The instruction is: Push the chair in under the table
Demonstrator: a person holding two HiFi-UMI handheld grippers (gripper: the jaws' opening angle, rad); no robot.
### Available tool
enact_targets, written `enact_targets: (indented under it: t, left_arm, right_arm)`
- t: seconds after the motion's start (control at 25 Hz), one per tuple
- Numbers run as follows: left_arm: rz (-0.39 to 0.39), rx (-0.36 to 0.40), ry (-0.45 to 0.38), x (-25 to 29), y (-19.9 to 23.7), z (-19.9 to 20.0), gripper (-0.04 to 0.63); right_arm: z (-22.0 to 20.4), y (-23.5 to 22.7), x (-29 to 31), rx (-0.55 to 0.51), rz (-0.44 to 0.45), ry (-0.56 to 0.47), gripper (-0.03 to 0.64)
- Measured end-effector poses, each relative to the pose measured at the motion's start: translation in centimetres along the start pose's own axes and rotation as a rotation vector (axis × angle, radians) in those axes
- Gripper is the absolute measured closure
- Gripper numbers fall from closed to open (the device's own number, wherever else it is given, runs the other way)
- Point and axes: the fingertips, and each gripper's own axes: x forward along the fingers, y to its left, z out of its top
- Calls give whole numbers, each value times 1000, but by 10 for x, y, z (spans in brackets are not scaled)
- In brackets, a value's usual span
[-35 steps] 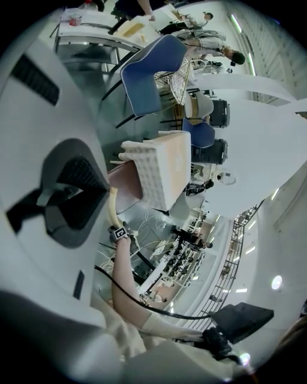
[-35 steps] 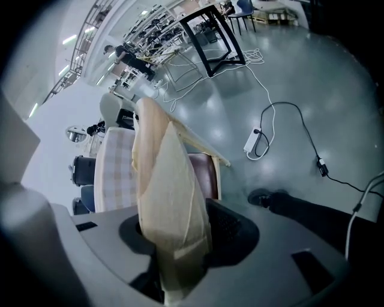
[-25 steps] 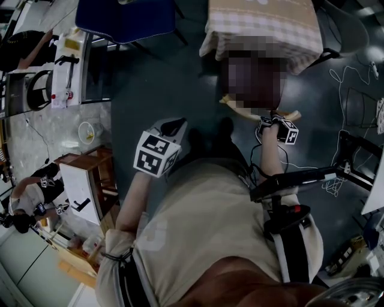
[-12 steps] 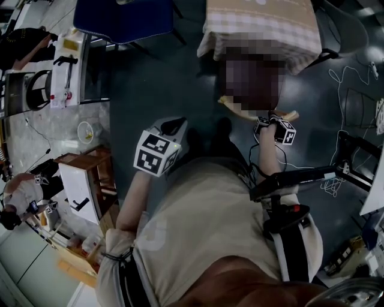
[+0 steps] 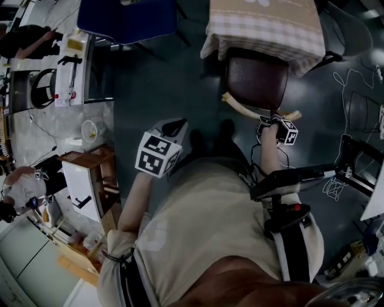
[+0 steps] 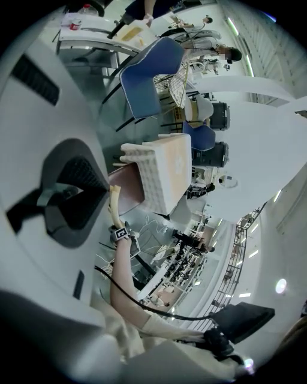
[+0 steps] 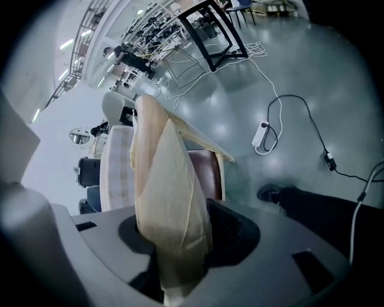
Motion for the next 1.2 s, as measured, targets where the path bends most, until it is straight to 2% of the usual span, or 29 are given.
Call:
enact_targets:
  t: [0.8,1.2]
  left_arm:
    - [-11,-7,28,16,-6,9,589]
    - [-6,6,42,19,-11,11,589]
  right_arm:
    - [5,18,9,-25,15,28,420]
    - [5,35,17,-46,62,58,417]
